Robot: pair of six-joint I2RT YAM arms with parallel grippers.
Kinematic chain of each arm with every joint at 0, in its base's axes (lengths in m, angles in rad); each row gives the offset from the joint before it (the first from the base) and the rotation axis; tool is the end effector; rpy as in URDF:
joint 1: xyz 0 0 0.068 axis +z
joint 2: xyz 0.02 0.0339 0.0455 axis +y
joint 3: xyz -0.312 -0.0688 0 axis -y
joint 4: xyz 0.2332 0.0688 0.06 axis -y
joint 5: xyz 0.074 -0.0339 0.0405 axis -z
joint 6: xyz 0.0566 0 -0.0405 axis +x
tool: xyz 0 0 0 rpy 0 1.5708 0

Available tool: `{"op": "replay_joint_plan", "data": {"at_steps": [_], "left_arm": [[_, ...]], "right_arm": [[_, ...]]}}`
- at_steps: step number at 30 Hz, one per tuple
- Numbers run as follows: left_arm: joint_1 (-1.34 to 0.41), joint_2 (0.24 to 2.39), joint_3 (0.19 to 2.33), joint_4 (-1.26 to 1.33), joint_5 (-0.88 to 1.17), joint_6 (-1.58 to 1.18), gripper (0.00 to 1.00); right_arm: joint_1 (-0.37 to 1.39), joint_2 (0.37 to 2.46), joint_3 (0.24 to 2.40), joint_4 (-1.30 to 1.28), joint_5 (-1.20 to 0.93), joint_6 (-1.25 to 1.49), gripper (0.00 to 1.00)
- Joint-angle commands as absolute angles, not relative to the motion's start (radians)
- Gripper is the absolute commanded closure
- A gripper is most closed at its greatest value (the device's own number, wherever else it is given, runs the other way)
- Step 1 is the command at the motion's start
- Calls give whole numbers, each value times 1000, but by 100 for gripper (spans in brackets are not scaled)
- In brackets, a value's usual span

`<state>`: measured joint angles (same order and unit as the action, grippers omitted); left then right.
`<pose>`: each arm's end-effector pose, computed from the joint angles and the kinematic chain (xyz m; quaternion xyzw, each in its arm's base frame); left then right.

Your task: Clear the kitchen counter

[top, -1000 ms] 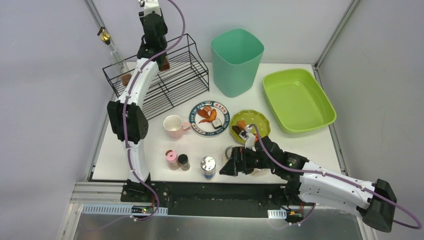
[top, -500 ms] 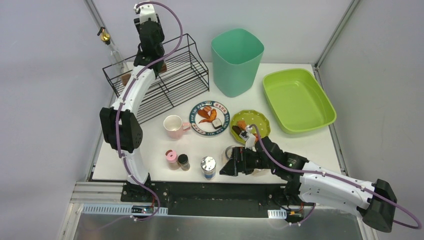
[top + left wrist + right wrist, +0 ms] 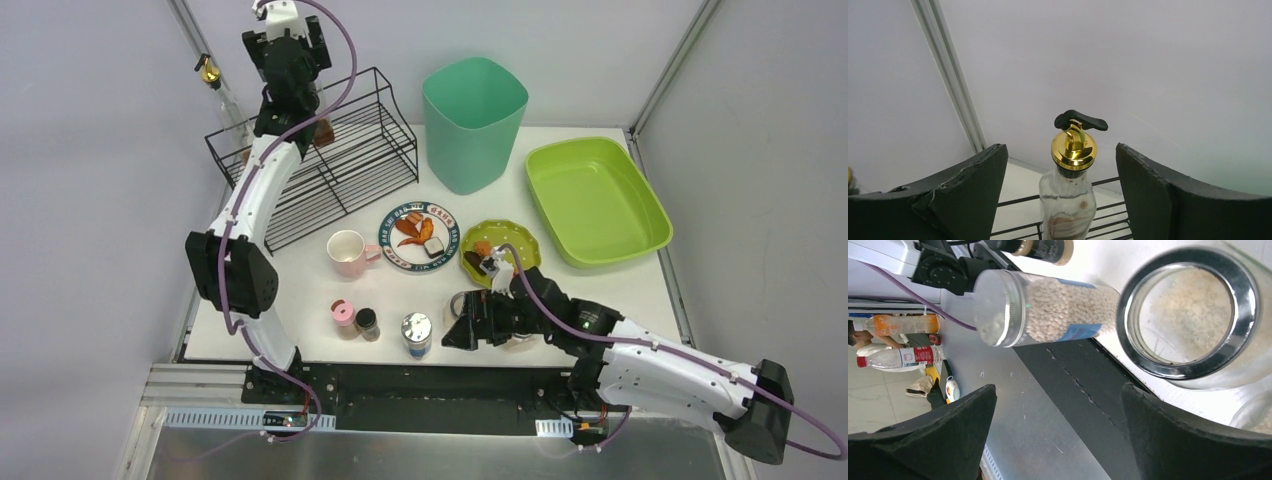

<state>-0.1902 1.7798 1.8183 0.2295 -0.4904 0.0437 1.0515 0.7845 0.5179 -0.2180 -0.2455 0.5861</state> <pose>0.4322 -0.0561 0.5205 -0.1231 0.6067 0.0903 0.7802 0.0645 0.1405 0.2703 -0.2575 0.8122 0.4462 0.2738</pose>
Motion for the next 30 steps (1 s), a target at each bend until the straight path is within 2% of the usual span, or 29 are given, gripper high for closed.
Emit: {"op": "replay_joint_plan", "data": {"at_steps": [1, 8, 11, 12, 15, 24, 30], "left_arm": [[-202, 1660, 1827, 189, -483, 24, 18], [-234, 1517, 1814, -34, -456, -71, 17], [-236, 1426, 1745, -125, -394, -190, 15], [-236, 1393, 1722, -158, -377, -227, 11], [-238, 1299, 1639, -240, -296, -313, 11], [-242, 976, 1285, -389, -142, -454, 12], [-243, 826, 1099, -447, -74, -502, 12]], "right_arm": [[1056, 764, 630, -301, -206, 526, 1], [1056, 773, 708, -348, -226, 512, 1], [1056, 799, 743, -377, -210, 487, 1], [1056, 810, 762, -387, -197, 477, 1], [1056, 850, 852, -442, -116, 441, 1], [1013, 1127, 1266, -656, 201, 492, 1], [862, 1345, 1455, -611, 141, 592, 1]]}}
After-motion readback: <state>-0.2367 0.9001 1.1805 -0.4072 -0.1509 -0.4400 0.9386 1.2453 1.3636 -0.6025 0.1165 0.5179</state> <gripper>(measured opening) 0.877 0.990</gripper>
